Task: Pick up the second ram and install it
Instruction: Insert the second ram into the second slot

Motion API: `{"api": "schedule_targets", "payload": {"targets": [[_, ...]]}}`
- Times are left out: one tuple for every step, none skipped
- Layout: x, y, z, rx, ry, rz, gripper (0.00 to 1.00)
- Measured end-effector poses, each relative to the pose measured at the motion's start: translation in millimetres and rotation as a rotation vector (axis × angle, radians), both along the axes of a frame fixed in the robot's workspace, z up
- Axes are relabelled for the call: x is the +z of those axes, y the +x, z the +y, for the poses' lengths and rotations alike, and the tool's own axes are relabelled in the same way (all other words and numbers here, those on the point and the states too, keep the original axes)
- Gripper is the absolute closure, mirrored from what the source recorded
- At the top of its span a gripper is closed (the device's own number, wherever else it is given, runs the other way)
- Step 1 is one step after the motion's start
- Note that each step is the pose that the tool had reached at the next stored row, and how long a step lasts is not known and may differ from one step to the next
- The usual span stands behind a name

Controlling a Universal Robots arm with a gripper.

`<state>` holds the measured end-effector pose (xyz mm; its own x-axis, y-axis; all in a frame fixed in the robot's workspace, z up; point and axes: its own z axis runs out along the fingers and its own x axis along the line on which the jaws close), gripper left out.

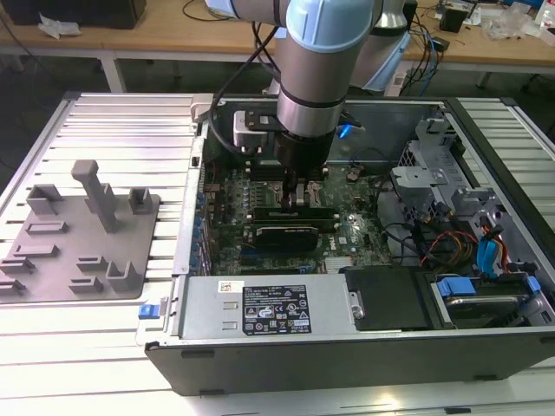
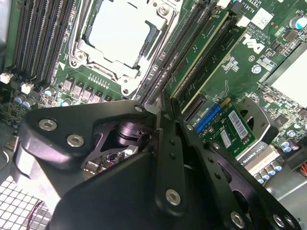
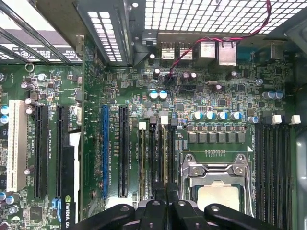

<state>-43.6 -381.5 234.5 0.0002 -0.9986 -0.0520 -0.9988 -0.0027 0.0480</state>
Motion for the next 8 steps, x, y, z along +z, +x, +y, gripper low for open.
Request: {"api": "schedule_targets", "payload": {"targets": [[1.8, 0.0, 0.0, 0.0, -0.0001, 0.0, 0.91], [3.5, 0.0, 0.0, 0.0, -0.0002, 0.0001, 0.91], [3.4, 0.0, 0.0, 0.0, 0.0, 0.0, 0.91], [3.4, 0.0, 0.0, 0.0, -0.0001, -0.0007, 0.91], [2.9, -0.1, -0.1, 0.0, -0.0004, -0.0031, 0.91], [2.6, -0.1, -0.1, 0.0, -0.0003, -0.0046, 0.91], [2.3, -0.2, -0.1, 0.0, -0.0005, -0.0064, 0.91], [2.3, -0.2, -0.1, 0.0, -0.0004, -0.0066, 0.91]]}}
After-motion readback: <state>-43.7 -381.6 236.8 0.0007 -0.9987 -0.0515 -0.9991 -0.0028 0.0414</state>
